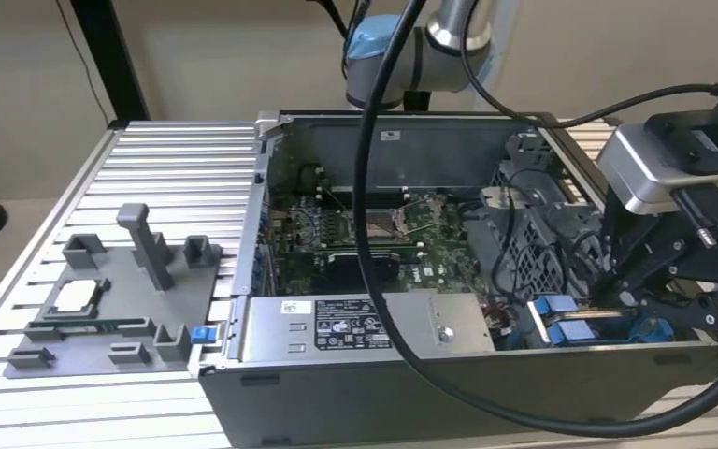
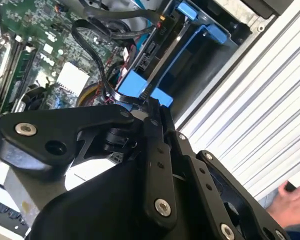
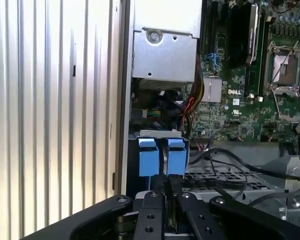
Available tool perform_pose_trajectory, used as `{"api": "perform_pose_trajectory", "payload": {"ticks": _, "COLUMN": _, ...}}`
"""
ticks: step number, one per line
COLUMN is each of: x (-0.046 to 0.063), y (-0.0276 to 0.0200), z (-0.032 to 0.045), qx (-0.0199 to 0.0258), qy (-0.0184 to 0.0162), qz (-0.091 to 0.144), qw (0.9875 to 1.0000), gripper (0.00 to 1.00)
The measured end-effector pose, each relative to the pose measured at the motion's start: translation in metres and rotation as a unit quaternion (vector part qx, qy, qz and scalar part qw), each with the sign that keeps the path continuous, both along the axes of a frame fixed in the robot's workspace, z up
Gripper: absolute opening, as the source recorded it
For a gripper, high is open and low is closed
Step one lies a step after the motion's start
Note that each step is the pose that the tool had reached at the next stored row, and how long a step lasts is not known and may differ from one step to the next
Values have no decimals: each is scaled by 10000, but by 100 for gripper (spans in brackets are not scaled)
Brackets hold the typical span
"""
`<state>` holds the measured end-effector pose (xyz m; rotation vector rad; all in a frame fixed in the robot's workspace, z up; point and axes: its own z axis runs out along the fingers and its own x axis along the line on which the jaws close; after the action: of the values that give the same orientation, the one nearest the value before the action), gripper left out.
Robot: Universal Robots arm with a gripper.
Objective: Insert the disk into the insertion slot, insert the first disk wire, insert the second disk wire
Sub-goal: 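Insert the second disk wire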
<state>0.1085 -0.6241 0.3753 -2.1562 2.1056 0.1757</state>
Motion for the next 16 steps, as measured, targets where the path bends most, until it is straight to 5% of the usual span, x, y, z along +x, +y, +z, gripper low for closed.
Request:
{"api": "perform_pose_trajectory", "payload": {"ticks": 3, "x": 3, "y": 6, "z": -10, "qx": -185, "qy": 0, "qz": -1, "qw": 9998, "gripper": 0}}
{"api": "perform_pose_trajectory", "payload": {"ticks": 8, "x": 4, "y": 10, "z": -13, "qx": -214, "qy": 0, "qz": 0, "qw": 9998, "gripper": 0}}
{"api": "perform_pose_trajectory", "payload": {"ticks": 13, "x": 5, "y": 89, "z": -36, "qx": -501, "qy": 0, "qz": 0, "qw": 9987, "gripper": 0}}
{"api": "perform_pose_trajectory", "payload": {"ticks": 16, "x": 5, "y": 93, "z": -36, "qx": -513, "qy": 0, "qz": 0, "qw": 9987, "gripper": 0}}
